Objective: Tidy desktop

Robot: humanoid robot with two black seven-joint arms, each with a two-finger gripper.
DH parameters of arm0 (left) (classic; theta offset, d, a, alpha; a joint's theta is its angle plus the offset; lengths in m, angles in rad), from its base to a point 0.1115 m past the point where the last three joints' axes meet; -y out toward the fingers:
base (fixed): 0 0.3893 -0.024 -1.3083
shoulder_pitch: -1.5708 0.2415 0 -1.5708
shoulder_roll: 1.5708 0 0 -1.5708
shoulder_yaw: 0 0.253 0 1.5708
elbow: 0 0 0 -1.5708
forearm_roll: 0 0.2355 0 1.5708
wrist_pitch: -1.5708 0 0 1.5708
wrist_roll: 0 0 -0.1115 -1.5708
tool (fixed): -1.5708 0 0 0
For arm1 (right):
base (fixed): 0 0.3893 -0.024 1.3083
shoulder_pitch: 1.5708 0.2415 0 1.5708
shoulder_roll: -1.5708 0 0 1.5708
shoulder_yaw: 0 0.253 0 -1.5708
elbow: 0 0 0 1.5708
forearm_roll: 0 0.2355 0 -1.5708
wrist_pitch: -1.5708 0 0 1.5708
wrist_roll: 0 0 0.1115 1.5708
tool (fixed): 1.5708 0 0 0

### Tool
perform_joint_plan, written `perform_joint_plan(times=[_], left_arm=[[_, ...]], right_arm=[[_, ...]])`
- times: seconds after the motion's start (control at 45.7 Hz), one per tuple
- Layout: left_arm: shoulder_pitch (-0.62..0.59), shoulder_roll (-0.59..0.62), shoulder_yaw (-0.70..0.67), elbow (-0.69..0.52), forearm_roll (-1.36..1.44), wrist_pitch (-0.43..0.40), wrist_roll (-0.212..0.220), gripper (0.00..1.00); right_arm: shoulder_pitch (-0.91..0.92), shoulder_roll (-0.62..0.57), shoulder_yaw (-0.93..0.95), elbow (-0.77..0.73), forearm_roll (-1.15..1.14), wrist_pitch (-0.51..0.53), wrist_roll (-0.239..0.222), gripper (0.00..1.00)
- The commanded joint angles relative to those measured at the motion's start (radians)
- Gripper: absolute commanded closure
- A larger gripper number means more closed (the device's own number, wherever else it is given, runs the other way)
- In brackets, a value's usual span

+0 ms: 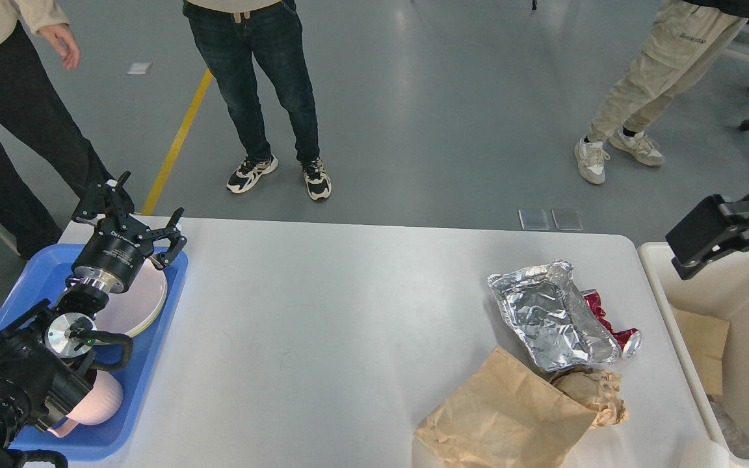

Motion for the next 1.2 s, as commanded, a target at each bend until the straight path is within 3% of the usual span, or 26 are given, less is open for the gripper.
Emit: perform_joint_plan(times=[0.0,0.088,0.219,0.328,0.416,0.744,1.182], left_arm=[[0.001,-0.002,0.0,0.0,0.0,-0.002,0.0,0.0],[0.001,-0.002,0.0,-0.003,0.0,-0.003,0.0,0.0],[0.001,-0.003,-0.002,0.0,0.0,-0.005,0.0,0.0],[0.001,-0.003,0.0,-0.003,0.0,-0.005,0.0,0.0],[0.001,-0.003,0.0,-0.003,0.0,-0.005,0.0,0.0],[0.001,-0.002,0.0,-0.003,0.0,-0.005,0.0,0.0],[0.001,-0.003,-0.002,-0.003,0.0,-0.005,0.0,0.0]], right_arm=[[0.006,0.026,0.0,0.0,0.057,-0.018,-0.004,0.0],[-0.014,0.032,-0.002,-0.003,0.072,-0.085,-0.005,0.0],[-0.167,0.093,0.001,-0.042,0.094,-0.289,-0.004,0.0],[-0.379,0.141,0.027,-0.117,0.1,-0.533,-0.004,0.0],[-0.574,0.204,0.082,-0.228,0.092,-0.65,-0.002,0.0],[-1.134,0.252,0.148,-0.644,-0.033,-0.7,0.01,0.0],[-1.476,0.267,0.256,-0.958,-0.144,-0.783,0.013,0.03]])
